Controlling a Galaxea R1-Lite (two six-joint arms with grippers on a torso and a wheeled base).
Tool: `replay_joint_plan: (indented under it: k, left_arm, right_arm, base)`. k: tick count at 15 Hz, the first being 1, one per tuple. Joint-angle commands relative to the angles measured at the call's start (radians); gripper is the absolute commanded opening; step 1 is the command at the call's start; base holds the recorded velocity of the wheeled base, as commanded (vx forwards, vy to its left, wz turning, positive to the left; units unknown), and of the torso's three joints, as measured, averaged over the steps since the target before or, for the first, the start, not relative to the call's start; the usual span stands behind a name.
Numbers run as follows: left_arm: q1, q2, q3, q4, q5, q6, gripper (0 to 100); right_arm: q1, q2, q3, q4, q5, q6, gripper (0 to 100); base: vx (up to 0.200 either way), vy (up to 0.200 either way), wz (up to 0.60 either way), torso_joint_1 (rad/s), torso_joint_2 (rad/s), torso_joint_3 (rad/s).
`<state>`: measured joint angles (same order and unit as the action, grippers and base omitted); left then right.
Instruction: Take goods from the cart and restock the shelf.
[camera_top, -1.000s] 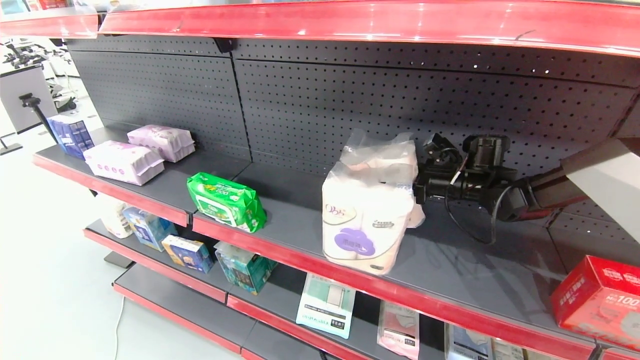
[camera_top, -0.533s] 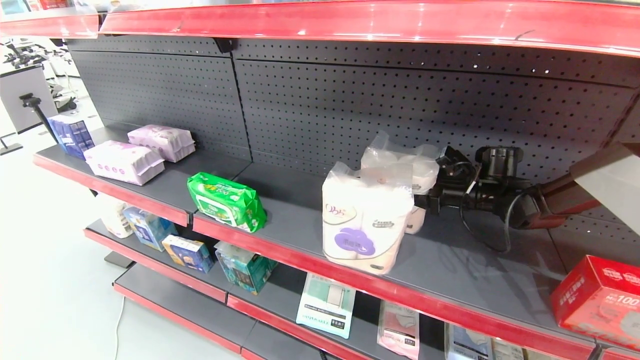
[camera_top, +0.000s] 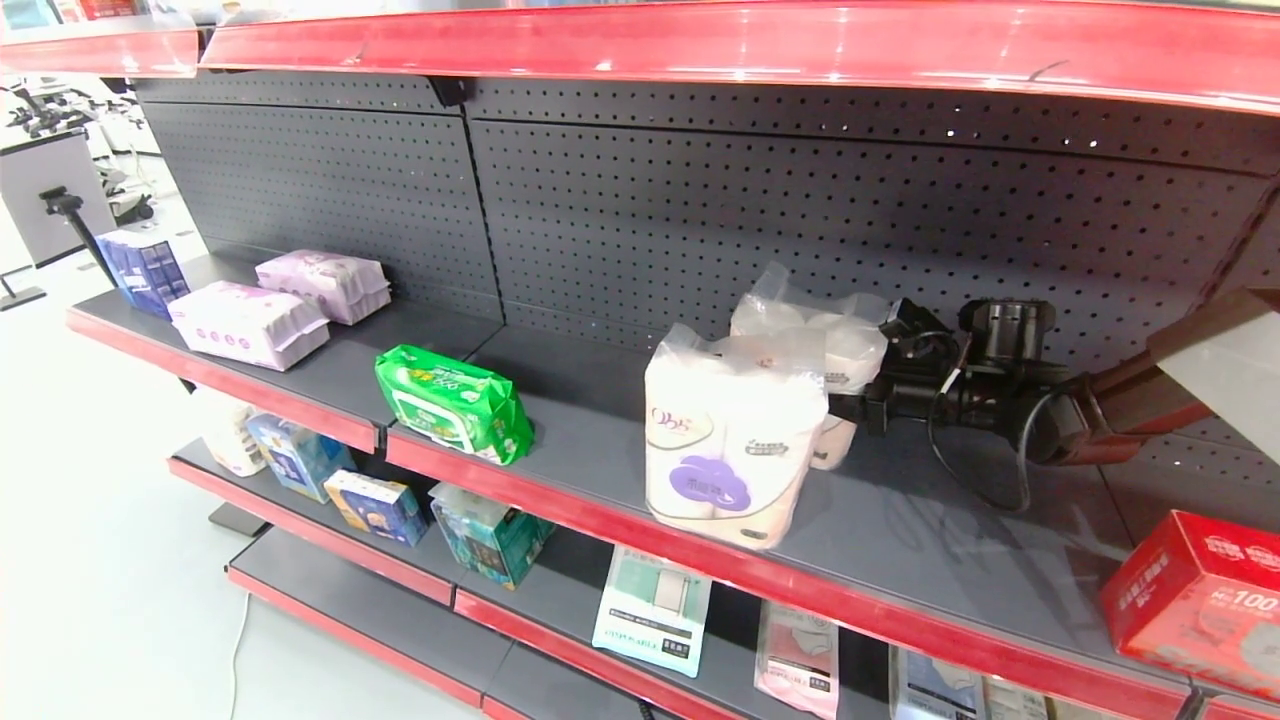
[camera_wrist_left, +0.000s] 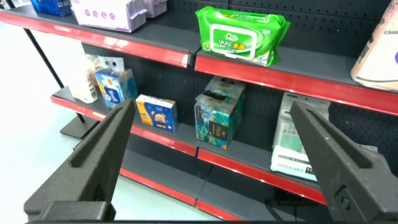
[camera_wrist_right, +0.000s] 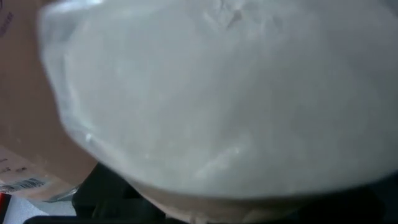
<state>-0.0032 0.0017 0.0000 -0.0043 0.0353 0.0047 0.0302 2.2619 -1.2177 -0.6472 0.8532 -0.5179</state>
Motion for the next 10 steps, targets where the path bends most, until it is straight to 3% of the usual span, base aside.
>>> replay_joint_plan:
  k: [1, 10]
  left_arm:
    - [0.0, 0.001, 0.0, 0.0, 0.0, 0.0, 100]
    - [0.0, 0.001, 0.0, 0.0, 0.0, 0.0, 100]
  right_arm:
    - [0.008, 0.008, 0.003, 0.004, -0.003, 0.002, 0]
    - [0.056, 0.013, -0.005, 0.004, -0.01, 0.022, 0]
  base:
    - [0.0, 0.0, 0.0, 0.0, 0.0, 0.0]
    - [0.0, 0.0, 0.0, 0.0, 0.0, 0.0]
